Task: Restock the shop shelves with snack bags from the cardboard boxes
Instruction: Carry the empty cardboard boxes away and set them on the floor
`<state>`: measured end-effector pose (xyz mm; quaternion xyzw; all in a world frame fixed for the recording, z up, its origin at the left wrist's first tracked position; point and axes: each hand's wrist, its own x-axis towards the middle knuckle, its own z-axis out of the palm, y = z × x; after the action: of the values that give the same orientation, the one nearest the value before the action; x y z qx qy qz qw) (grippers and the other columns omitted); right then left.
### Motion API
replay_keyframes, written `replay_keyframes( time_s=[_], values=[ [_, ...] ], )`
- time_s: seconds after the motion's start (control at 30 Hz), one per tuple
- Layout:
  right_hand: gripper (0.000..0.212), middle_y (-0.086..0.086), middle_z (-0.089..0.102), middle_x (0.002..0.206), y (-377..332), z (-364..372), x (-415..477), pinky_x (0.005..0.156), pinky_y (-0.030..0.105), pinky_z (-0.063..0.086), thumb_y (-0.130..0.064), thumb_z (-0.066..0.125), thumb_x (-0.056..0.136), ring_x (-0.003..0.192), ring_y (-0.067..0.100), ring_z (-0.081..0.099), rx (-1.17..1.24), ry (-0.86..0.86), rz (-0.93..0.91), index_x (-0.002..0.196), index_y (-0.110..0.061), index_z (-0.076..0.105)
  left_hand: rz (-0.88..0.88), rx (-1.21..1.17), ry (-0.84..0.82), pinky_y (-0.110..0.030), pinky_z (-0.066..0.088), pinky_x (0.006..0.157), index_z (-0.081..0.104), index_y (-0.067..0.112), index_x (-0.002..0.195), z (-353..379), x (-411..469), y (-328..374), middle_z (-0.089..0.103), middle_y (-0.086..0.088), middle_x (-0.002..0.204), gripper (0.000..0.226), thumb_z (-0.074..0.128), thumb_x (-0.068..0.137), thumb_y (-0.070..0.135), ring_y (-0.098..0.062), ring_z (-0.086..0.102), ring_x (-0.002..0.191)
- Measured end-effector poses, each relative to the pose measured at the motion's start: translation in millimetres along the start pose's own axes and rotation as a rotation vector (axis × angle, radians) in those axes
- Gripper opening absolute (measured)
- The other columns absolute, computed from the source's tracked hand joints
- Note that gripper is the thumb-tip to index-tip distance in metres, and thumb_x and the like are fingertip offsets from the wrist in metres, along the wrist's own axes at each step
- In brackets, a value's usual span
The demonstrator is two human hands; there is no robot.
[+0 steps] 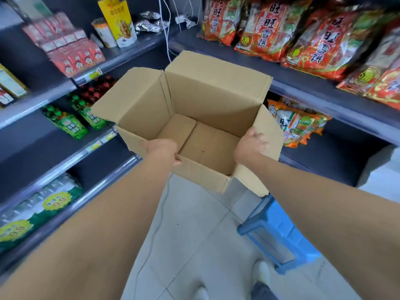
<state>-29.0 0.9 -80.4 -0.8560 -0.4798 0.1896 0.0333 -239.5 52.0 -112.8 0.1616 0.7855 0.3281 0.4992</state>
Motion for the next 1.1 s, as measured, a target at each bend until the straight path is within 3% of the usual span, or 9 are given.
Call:
replay_keyframes(
  time_s=[0.13, 0.27, 0.37, 0.43, 0.57, 0.67, 0.8, 0.93, 1.1],
  values=[
    [0.060, 0.019, 0.034, 0.140, 18, -6, -37, 0.099, 0.038, 0.038, -0.006, 0.048, 0.091, 0.126, 0.036, 0.038, 0.016, 0.006, 0.133, 0.143, -0.005, 0.018, 0.053, 0.220, -0.083, -0.041, 0.042, 0.024, 0.036, 0.002, 0.139, -3, -15, -1, 0.058, -0.017, 0.121, 0.044, 0.040, 0.095, -0.002, -0.031, 0.058, 0.072],
    [0.060, 0.018, 0.033, 0.140, 60, -15, -70, 0.100, 0.039, 0.037, -0.007, 0.047, 0.092, 0.127, 0.037, 0.037, 0.074, 0.005, 0.266, 0.144, -0.008, 0.019, 0.166, 0.459, -0.248, -0.034, 0.044, 0.025, 0.040, -0.006, 0.126, 14, -58, -15, 0.055, -0.024, 0.127, 0.036, 0.047, 0.090, -0.007, -0.038, 0.064, 0.083],
    [0.058, 0.017, 0.034, 0.138, 102, -23, -96, 0.099, 0.038, 0.038, -0.009, 0.047, 0.091, 0.125, 0.036, 0.039, 0.094, 0.022, 0.357, 0.142, -0.007, 0.021, 0.157, 0.569, -0.299, -0.034, 0.040, 0.022, 0.038, -0.012, 0.132, 37, -87, -30, 0.054, -0.025, 0.127, 0.043, 0.047, 0.090, -0.011, -0.040, 0.062, 0.075],
    [0.057, 0.017, 0.035, 0.137, 133, -28, -114, 0.099, 0.038, 0.038, -0.009, 0.047, 0.091, 0.125, 0.037, 0.040, 0.117, 0.034, 0.424, 0.141, -0.006, 0.022, 0.160, 0.603, -0.345, -0.035, 0.041, 0.022, 0.037, -0.011, 0.134, 55, -106, -43, 0.058, -0.022, 0.121, 0.044, 0.046, 0.091, -0.010, -0.041, 0.064, 0.086],
    [0.054, 0.017, 0.034, 0.137, 191, -34, -150, 0.100, 0.039, 0.037, -0.009, 0.046, 0.092, 0.126, 0.037, 0.039, 0.169, 0.067, 0.538, 0.141, -0.006, 0.022, 0.213, 0.708, -0.467, -0.039, 0.060, 0.056, 0.046, -0.004, 0.127, 85, -158, -74, 0.062, -0.017, 0.098, 0.043, 0.055, 0.085, -0.008, -0.037, 0.064, 0.088],
    [0.056, 0.018, 0.033, 0.140, 240, -41, -186, 0.103, 0.040, 0.036, -0.012, 0.047, 0.093, 0.128, 0.038, 0.038, 0.193, 0.099, 0.634, 0.142, -0.006, 0.020, 0.254, 0.790, -0.546, -0.035, 0.061, 0.065, 0.046, -0.009, 0.123, 102, -210, -105, 0.063, -0.021, 0.103, 0.036, 0.053, 0.088, -0.008, -0.035, 0.066, 0.086],
    [0.060, 0.020, 0.030, 0.143, 303, -53, -235, 0.105, 0.042, 0.034, -0.014, 0.045, 0.095, 0.131, 0.040, 0.036, 0.203, 0.146, 0.778, 0.146, -0.006, 0.015, 0.471, 0.959, -0.778, -0.025, 0.054, 0.048, 0.048, 0.000, 0.134, 125, -279, -144, 0.061, -0.014, 0.105, 0.041, 0.049, 0.092, 0.002, -0.022, 0.062, 0.068],
    [0.053, 0.019, 0.035, 0.142, 344, -70, -278, 0.104, 0.045, 0.036, -0.014, 0.043, 0.096, 0.130, 0.040, 0.038, 0.237, 0.242, 0.936, 0.145, -0.007, 0.024, 0.802, 1.246, -0.792, -0.021, 0.039, 0.070, 0.070, 0.019, 0.105, 138, -343, -163, 0.050, 0.003, 0.066, 0.030, 0.061, 0.089, 0.043, -0.020, 0.049, 0.075],
    [0.058, 0.019, 0.035, 0.141, 372, -82, -323, 0.104, 0.046, 0.036, -0.014, 0.048, 0.093, 0.130, 0.039, 0.037, 0.343, 0.339, 1.146, 0.145, -0.007, 0.024, 1.213, 1.500, -0.862, -0.028, 0.045, 0.088, 0.070, 0.012, 0.107, 163, -405, -185, 0.068, -0.009, 0.109, 0.044, 0.059, 0.087, 0.050, -0.026, 0.060, 0.093]
  ],
)
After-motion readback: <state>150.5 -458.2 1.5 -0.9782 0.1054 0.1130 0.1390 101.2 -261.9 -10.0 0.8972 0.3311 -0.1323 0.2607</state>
